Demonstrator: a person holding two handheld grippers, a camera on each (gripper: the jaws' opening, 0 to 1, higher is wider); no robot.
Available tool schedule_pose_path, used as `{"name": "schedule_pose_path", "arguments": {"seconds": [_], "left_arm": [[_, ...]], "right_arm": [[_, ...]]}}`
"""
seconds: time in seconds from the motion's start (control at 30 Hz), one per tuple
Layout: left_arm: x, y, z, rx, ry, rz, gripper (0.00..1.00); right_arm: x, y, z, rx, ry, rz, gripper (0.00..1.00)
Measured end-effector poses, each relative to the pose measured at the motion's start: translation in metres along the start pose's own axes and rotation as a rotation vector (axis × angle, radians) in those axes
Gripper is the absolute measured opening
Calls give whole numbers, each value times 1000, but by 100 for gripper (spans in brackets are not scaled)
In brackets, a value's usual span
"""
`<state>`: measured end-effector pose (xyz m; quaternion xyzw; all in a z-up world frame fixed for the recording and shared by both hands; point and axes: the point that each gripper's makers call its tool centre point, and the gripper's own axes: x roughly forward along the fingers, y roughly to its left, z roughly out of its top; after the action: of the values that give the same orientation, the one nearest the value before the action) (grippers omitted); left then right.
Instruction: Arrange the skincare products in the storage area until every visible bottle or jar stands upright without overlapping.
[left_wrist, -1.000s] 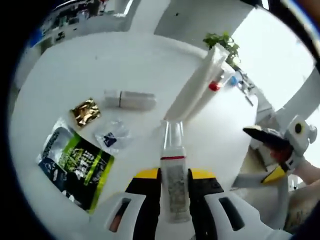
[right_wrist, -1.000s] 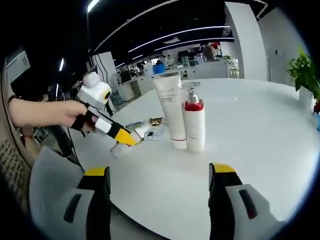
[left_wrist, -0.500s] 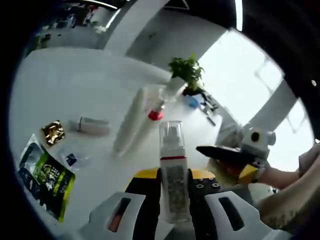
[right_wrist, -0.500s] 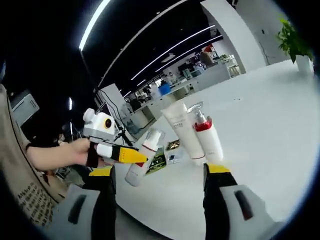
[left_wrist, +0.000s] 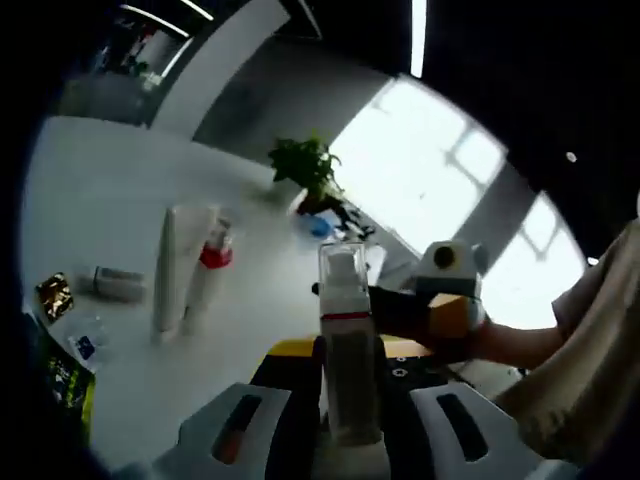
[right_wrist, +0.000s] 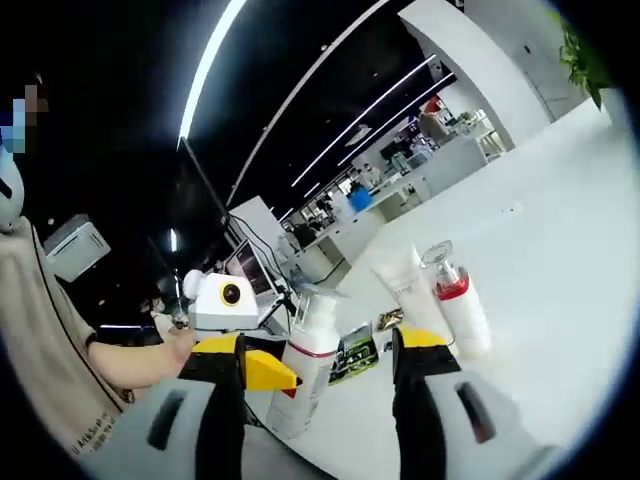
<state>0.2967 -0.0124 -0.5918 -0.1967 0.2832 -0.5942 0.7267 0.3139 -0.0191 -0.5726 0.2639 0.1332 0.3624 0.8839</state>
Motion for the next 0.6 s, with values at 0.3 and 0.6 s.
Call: {"name": "schedule_pose_path", "arguments": {"seconds": [0.3, 0.6], "left_arm": [[4, -14, -3, 55, -2, -32, 18], [6, -18, -9, 63, 16, -41, 18]], "right_arm": [[-2, 11, 8, -2, -28, 32, 42], [-6, 9, 10, -10, -32, 21, 25]]}}
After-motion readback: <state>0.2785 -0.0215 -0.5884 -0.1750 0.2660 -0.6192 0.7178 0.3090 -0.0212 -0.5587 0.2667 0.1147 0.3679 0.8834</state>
